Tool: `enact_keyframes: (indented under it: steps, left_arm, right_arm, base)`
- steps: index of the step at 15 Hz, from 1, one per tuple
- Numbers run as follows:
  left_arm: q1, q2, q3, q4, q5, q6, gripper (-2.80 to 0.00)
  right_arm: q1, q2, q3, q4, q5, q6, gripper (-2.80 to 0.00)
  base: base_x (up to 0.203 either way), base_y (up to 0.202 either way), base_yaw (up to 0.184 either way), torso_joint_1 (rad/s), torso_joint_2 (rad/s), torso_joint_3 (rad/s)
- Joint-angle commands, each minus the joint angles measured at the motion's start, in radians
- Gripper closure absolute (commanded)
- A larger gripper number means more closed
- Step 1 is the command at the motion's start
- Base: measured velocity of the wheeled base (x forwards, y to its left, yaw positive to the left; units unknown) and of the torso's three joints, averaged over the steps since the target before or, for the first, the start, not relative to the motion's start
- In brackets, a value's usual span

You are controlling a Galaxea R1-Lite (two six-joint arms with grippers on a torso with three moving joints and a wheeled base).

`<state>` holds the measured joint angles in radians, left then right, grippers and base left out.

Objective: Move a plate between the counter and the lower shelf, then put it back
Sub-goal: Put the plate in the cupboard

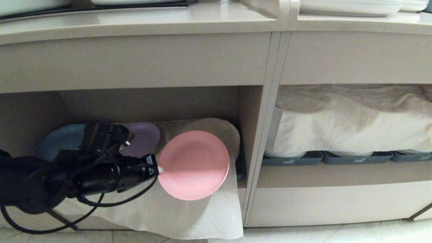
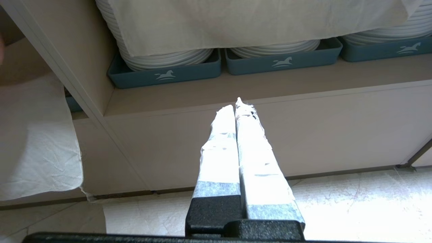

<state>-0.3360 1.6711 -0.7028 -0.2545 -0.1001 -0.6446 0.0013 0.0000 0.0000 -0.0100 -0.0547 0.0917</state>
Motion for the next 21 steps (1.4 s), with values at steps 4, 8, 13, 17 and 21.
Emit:
enact_keyframes:
  steps: [4, 8, 13, 17, 21]
  left_arm:
    - [-0.032, 0.010, -0.006, -0.012, 0.016, -0.013, 0.00]
    - [-0.031, 0.021, -0.018, 0.025, 0.034, -0.015, 0.00]
    - [-0.031, 0.072, -0.127, 0.113, 0.034, -0.018, 0.00]
    - [-0.031, 0.119, -0.156, 0.113, 0.034, -0.028, 0.00]
    - [-0.031, 0.157, -0.192, 0.113, 0.034, -0.069, 0.00]
  right_arm:
    - [0.000, 0.000, 0.000, -0.001, -0.001, 0.000, 0.00]
    - [0.000, 0.000, 0.000, -0.001, -0.001, 0.000, 0.00]
    - [0.000, 0.000, 0.000, -0.001, -0.001, 0.000, 0.00]
    - [0.000, 0.000, 0.000, -0.001, -0.001, 0.000, 0.00]
    - [0.000, 0.000, 0.000, -0.001, -0.001, 0.000, 0.00]
  base:
    - [0.000, 0.000, 0.000, 0.000, 0.00, 0.000]
    - [0.000, 0.000, 0.000, 0.000, 0.00, 0.000]
    - [0.000, 0.000, 0.000, 0.000, 0.00, 0.000]
    - [0.000, 0.000, 0.000, 0.000, 0.00, 0.000]
    - [0.000, 0.000, 0.000, 0.000, 0.00, 0.000]
